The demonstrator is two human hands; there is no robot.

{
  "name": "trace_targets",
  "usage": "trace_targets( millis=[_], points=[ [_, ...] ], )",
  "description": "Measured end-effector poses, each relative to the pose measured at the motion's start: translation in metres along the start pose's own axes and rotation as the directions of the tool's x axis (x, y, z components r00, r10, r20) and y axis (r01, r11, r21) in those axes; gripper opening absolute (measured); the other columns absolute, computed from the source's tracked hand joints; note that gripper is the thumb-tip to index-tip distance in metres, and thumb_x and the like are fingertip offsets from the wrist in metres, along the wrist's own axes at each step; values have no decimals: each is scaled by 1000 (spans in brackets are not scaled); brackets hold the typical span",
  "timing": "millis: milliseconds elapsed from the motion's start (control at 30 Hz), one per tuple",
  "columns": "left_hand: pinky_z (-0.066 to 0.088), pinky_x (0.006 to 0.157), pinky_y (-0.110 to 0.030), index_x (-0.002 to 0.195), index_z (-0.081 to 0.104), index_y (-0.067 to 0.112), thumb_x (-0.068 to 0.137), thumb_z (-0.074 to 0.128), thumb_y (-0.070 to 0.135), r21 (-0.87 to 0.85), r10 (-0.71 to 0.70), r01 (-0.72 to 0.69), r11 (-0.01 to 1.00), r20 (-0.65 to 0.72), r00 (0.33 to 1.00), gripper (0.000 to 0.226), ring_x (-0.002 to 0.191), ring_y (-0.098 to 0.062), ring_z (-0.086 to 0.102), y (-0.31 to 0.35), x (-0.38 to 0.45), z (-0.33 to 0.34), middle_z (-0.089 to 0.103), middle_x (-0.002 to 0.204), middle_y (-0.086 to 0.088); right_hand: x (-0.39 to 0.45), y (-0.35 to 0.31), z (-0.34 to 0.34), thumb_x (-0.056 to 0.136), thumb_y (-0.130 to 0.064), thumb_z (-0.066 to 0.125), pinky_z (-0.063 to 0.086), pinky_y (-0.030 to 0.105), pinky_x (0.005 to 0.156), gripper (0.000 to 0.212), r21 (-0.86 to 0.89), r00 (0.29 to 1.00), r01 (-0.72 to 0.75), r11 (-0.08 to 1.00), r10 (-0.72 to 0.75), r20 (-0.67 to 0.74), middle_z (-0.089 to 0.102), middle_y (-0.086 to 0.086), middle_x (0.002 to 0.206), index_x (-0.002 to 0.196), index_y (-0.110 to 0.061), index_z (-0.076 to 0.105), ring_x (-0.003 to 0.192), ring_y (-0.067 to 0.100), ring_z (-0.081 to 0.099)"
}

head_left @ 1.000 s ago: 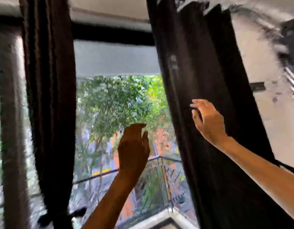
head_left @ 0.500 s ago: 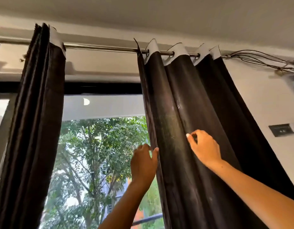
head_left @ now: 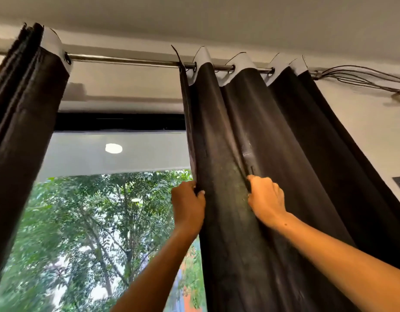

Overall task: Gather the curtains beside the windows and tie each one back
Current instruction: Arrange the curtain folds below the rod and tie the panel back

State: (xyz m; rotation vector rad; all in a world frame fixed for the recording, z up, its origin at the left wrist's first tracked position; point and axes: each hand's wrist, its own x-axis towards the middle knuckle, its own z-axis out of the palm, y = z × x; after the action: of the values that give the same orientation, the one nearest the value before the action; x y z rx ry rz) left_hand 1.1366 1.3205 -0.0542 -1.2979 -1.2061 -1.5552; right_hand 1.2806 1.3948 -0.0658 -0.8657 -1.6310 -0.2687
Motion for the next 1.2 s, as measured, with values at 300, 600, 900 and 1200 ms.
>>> trace_targets(
  millis=[300,600,900,1200],
  points=[
    [55,57,-44,61,61,1,84,67,17,-33,86,-85,996,37,996,29,57,-31,62,24,25,28,62,58,-18,-12,-22,10,90,-9,44,41,38,74,35,146,968,235,961,-244,51,62,16,109,123,-17,50,106,41,55],
    [53,83,-31,96,71,-2,75,71,2,78,32,-31,996,-4,999,21,87,-29,68,40,31,56,71,91,-19,60,56,7,96,-35,48,21,47,113,46,-35,964,140,990,-144,-225,27,14,154,139,-18,43,143,31,22],
    [38,82,-16,104,70,0,79,70,3,113,36,-33,993,-23,999,25,98,-28,66,42,32,55,71,101,-20,109,95,2,96,0,42,47,42,87,56,-21,992,-47,999,44,-120,58,21,124,148,-3,21,113,38,56],
    [37,56,-14,81,77,6,74,67,-4,221,15,-21,975,30,999,16,63,-18,61,30,33,13,69,67,-15,85,-43,-5,86,-2,51,46,41,87,22,293,946,324,900,-316,-76,62,22,113,106,-2,62,109,42,56]
  ],
)
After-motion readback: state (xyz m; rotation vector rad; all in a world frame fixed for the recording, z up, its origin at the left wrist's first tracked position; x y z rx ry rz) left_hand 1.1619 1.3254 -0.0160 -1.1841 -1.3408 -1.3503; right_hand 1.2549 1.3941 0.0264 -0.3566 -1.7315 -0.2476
